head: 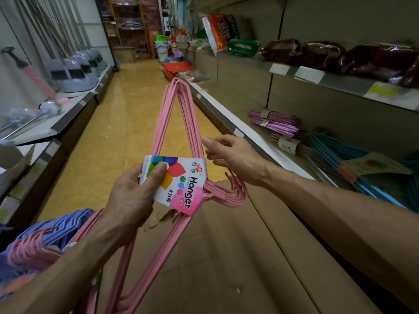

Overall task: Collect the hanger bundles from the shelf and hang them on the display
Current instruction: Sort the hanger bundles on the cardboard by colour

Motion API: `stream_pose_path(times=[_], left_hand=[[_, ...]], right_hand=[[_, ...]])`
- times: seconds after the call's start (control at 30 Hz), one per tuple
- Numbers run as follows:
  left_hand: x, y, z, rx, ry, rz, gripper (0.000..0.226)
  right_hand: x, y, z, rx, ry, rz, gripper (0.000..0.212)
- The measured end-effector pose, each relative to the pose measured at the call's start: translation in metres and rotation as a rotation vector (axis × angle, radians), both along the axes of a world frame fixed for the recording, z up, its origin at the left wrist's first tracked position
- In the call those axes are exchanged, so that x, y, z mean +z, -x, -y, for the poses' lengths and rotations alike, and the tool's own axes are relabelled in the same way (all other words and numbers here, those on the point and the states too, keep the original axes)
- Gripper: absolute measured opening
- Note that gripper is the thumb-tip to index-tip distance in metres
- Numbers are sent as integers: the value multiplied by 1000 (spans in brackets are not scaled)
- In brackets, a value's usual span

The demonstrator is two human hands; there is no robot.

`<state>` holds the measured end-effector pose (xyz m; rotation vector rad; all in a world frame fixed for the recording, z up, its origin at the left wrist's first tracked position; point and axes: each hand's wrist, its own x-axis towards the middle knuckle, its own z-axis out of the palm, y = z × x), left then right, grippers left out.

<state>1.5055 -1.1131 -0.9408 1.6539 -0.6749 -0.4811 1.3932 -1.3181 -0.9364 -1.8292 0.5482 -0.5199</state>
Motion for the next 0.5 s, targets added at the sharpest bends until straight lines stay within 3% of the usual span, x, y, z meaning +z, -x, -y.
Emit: stream_pose_path(times=[0.2,0.33,0.5], left_hand=[[-5,-4,6,10,66,-87,34],[-10,-8,8,66,168,-238,36],[-12,-10,14,100,262,-694,41]], right_hand=[[-5,6,12,-287,128,172,40],[-12,19,21,-255,-356,137,50],[-21,18,6,-49,-745,213,80]])
